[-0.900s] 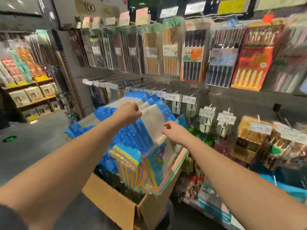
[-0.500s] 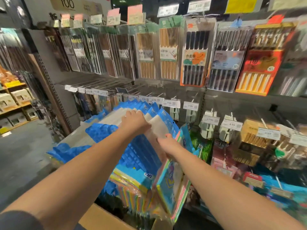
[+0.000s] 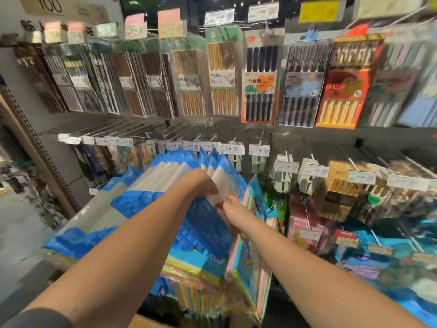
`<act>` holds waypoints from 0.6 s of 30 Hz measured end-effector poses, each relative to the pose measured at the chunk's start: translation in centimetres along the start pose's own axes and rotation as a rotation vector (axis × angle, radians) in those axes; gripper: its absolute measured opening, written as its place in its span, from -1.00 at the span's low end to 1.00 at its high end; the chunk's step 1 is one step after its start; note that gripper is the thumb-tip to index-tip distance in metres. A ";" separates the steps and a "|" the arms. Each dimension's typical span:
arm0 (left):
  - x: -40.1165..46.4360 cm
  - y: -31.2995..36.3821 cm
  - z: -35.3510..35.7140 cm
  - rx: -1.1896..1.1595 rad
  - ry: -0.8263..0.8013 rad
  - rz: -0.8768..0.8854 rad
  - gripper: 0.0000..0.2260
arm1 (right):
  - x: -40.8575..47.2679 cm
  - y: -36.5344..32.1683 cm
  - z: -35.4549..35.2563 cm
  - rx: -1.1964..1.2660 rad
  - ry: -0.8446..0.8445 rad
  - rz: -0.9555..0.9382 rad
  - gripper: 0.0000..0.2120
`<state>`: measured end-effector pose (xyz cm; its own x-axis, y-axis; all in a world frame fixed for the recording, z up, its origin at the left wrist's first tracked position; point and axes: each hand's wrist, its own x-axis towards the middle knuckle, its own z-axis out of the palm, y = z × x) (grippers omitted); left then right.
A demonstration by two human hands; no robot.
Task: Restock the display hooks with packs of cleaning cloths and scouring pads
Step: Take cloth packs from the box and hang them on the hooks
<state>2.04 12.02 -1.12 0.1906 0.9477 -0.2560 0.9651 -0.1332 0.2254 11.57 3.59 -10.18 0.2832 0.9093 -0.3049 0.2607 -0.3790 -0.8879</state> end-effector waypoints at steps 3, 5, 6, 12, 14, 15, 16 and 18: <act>-0.4 0.1 0.5 -0.026 0.104 0.056 -0.77 | -0.1 0.6 -0.1 0.038 0.017 -0.021 -0.50; -1.0 -0.2 0.3 -0.102 0.132 0.067 -0.79 | -0.3 0.6 -0.2 0.009 0.048 -0.051 -0.49; -1.4 -0.4 -0.1 -0.128 0.146 0.083 -0.78 | -0.4 0.5 -0.3 0.005 0.069 -0.065 -0.49; -5.1 -2.7 -4.4 -0.267 0.337 0.230 -0.66 | -2.2 -2.3 -2.0 0.199 0.187 -0.175 -0.46; -6.7 -3.6 -5.9 -0.335 0.388 0.279 -0.62 | -2.7 -3.3 -3.0 0.239 0.234 -0.211 -0.40; -7.6 -3.9 -6.4 -0.387 0.404 0.304 -0.60 | -3.1 -3.8 -3.5 0.280 0.252 -0.227 -0.36; -8.5 -4.3 -6.7 -0.456 0.409 0.333 -0.58 | -3.7 -4.1 -4.1 0.328 0.273 -0.247 -0.31; -10.8 -4.7 -6.7 -0.636 0.397 0.381 -0.51 | -4.9 -4.1 -5.5 0.441 0.306 -0.264 -0.11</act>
<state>-5.78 4.32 6.87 0.2909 0.9184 0.2680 0.5394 -0.3888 0.7469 14.23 -0.28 -3.15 0.5312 0.8472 0.0006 -0.0306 0.0199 -0.9993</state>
